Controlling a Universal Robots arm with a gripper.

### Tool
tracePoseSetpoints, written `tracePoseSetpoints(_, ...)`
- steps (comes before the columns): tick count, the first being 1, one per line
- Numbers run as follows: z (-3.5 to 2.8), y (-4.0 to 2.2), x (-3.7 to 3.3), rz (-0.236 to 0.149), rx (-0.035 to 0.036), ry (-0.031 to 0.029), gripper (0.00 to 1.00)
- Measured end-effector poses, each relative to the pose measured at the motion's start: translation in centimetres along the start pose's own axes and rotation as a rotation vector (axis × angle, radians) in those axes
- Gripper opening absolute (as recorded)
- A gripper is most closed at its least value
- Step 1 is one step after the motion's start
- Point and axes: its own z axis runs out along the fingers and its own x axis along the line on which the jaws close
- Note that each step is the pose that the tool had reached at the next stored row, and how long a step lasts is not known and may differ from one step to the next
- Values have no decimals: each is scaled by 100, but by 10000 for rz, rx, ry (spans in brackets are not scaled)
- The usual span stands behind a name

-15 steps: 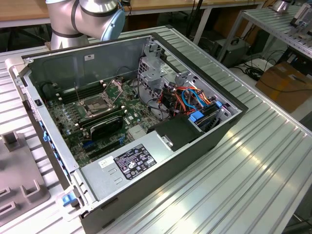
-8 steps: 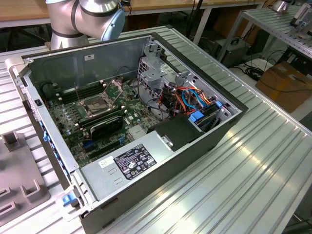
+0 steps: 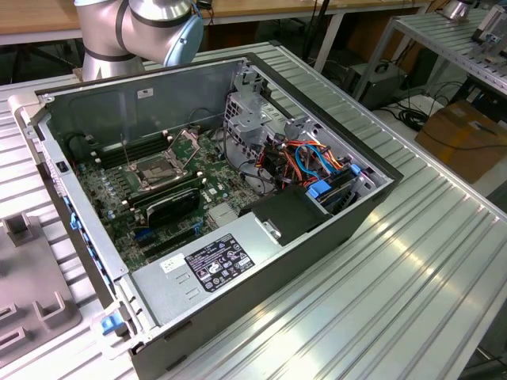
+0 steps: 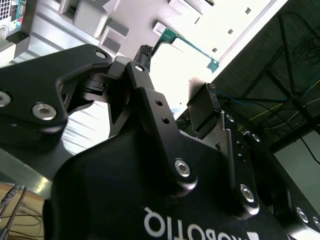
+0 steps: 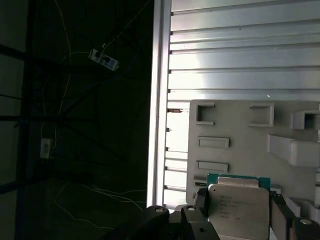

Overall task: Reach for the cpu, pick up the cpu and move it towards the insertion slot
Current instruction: 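Pick up the cpu and move it towards the insertion slot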

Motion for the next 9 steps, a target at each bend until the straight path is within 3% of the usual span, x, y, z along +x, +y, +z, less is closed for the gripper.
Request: tracePoseSetpoints(9,-1,-6,-113,1,1,2,55)
